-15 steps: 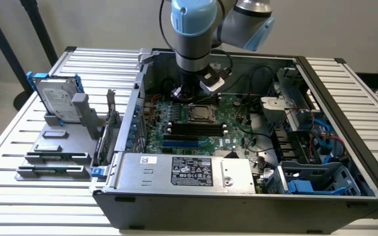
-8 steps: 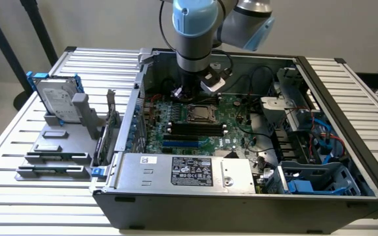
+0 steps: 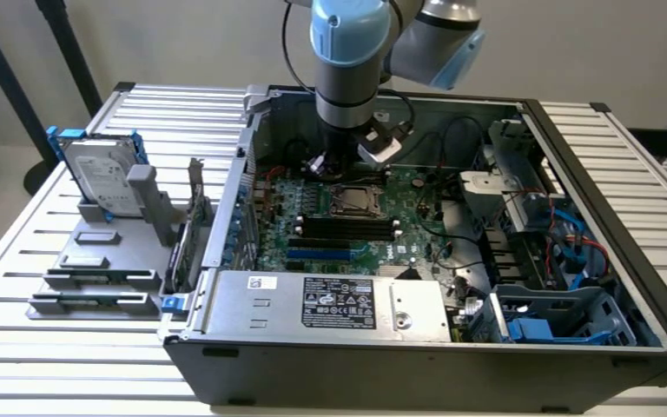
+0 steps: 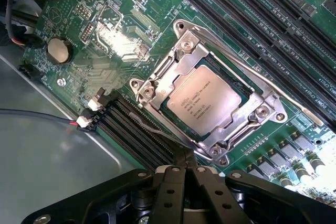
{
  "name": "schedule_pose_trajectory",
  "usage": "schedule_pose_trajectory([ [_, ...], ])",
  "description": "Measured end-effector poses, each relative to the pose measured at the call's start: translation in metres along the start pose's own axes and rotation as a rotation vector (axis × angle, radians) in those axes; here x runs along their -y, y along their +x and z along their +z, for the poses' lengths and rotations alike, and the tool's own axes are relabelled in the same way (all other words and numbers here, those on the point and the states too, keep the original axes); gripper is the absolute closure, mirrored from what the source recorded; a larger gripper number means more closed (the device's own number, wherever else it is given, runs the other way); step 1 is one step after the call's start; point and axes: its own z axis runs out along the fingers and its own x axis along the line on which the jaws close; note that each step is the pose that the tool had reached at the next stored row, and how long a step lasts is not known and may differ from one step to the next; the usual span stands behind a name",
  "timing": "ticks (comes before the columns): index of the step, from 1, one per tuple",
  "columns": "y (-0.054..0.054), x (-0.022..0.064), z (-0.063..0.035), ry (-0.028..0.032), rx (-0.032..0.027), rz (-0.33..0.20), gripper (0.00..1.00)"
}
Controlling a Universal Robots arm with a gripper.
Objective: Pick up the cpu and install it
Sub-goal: 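Install the first cpu locking lever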
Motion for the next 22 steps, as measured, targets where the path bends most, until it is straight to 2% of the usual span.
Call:
schedule_pose_trajectory([
  [13, 0.007, -0.0044, 0.0015, 0.0099, 0.0217, -0.007, 0.89],
  [22, 0.011, -0.0058, 0.0026, 0.0141, 0.0352, -0.01, 0.89],
])
